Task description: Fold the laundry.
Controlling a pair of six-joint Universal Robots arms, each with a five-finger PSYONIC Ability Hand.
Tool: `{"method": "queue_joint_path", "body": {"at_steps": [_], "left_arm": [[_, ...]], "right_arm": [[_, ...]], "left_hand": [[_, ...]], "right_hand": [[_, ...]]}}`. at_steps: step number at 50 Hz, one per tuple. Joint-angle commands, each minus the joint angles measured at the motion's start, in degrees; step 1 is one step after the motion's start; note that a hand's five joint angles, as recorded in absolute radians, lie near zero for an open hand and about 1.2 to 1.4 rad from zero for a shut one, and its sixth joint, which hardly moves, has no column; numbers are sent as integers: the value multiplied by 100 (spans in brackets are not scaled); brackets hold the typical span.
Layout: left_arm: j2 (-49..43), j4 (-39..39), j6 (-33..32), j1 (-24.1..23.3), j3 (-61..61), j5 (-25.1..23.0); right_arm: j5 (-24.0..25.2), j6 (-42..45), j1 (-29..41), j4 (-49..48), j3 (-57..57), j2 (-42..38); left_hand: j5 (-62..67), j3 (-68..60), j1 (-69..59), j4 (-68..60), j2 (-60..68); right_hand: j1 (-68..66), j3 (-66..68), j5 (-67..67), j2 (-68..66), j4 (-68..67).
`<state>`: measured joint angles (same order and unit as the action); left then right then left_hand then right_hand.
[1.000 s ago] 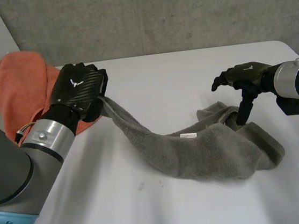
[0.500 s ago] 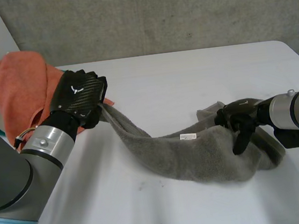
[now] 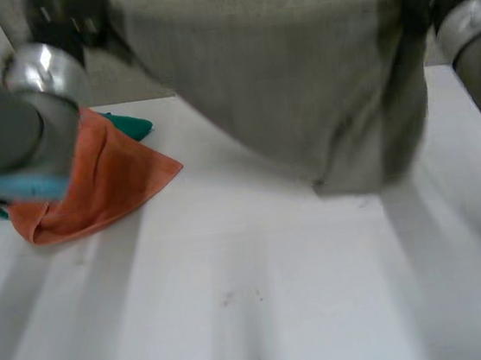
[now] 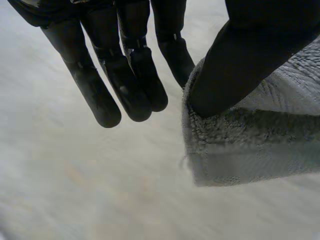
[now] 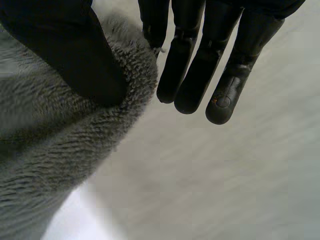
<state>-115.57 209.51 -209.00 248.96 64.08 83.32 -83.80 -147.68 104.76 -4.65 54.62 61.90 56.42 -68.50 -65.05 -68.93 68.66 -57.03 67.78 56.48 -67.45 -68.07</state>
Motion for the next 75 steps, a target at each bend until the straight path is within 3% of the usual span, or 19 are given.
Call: {"method": "queue_joint_path", "body": {"at_steps": [1, 6, 12, 24, 34, 35, 38, 40, 46, 54, 58, 60, 69, 71, 73, 74, 75], "left_arm": [[-141, 1521, 9, 38, -1318, 351], [-123, 1769, 17, 29, -1100, 334], [-114, 1716, 26, 21, 130, 290], [-343, 1637, -9, -59, 2556, 255], [-396, 1242, -9, -155, 3480, 255], [-396, 1224, -9, -164, 3498, 255], [-308, 1163, -9, -182, 3524, 255], [-203, 1145, -9, -155, 3542, 255], [17, 1040, 0, -94, 3586, 264], [105, 1031, 9, -76, 3612, 264], [105, 1031, 9, -76, 3603, 264], [105, 1031, 9, -76, 3603, 264], [96, 1031, 8, -67, 3594, 255], [96, 1031, 8, -59, 3586, 264], [96, 1031, 9, -15, 3594, 264], [96, 1031, 9, -6, 3594, 255], [96, 1031, 9, 3, 3594, 255]], "right_arm": [[-585, 37, 88, -2742, -119, 305], [-593, 73, 106, -2734, -31, 358], [-541, 81, 114, -2567, 698, 428], [-242, 29, 167, -1040, 2683, 51], [83, -50, 97, -230, 3125, -249], [118, -50, 80, -203, 3125, -249], [276, -138, -43, -150, 3133, -205], [347, -374, -201, -141, 3133, -135], [496, -1244, -448, -124, 2993, 155], [839, -1632, -817, 640, 2457, 226], [909, -1554, -896, 1053, 2044, 147], [944, -1413, -914, 1212, 1921, 121], [804, -288, -879, 1406, 1885, -3], [769, -253, -905, 1406, 1903, -11], [734, -253, -922, 1423, 1912, -11], [673, -253, -931, 1449, 1947, -11], [646, -261, -931, 1467, 1964, -11]], "left_hand": [[1358, -1150, -1495, -1107, 1134], [1358, -1150, -1495, -1107, 1134], [1358, -1150, -1495, -1107, 1134], [1358, -1150, -1495, -1107, 1134], [1358, -1150, -1495, -1107, 1134], [1358, -1150, -1495, -1107, 1134], [1358, -1150, -1495, -1107, 1134], [1358, -1150, -1495, -1107, 1134], [1358, -1150, -1495, -1107, 1134], [1358, -1150, -1495, -1107, 1134], [1358, -1150, -1495, -1107, 1134], [1358, -1150, -1495, -1107, 1134], [1358, -1150, -1495, -1107, 1134], [1358, -1150, -1495, -1107, 1134], [1358, -1150, -1495, -1107, 1134], [1358, -1150, -1495, -1107, 1134], [1358, -1150, -1495, -1107, 1134]], "right_hand": [[-2297, 1222, 1352, -1255, -1193], [-2297, 1222, 1352, -1255, -1193], [-2297, 1222, 1352, -1255, -1193], [-2297, 1222, 1352, -1255, -1193], [-2297, 1222, 1352, -1255, -1193], [-2169, 1094, 1225, -1128, -1066], [-22, -1052, -922, 1019, 1081], [2459, -3534, -3404, 3501, 3562], [3181, -4256, -4125, 4222, 4284], [2997, -4072, -3941, 4038, 4100], [1873, -2947, -2817, 2914, 2976], [678, -1753, -1622, 1719, 1781], [-1173, 99, 229, -132, -70], [-608, -467, -337, 434, 495], [1570, -2645, -2515, 2612, 2673], [3398, -4473, -4343, 4440, 4501], [3367, -4441, -4311, 4408, 4470]]}}
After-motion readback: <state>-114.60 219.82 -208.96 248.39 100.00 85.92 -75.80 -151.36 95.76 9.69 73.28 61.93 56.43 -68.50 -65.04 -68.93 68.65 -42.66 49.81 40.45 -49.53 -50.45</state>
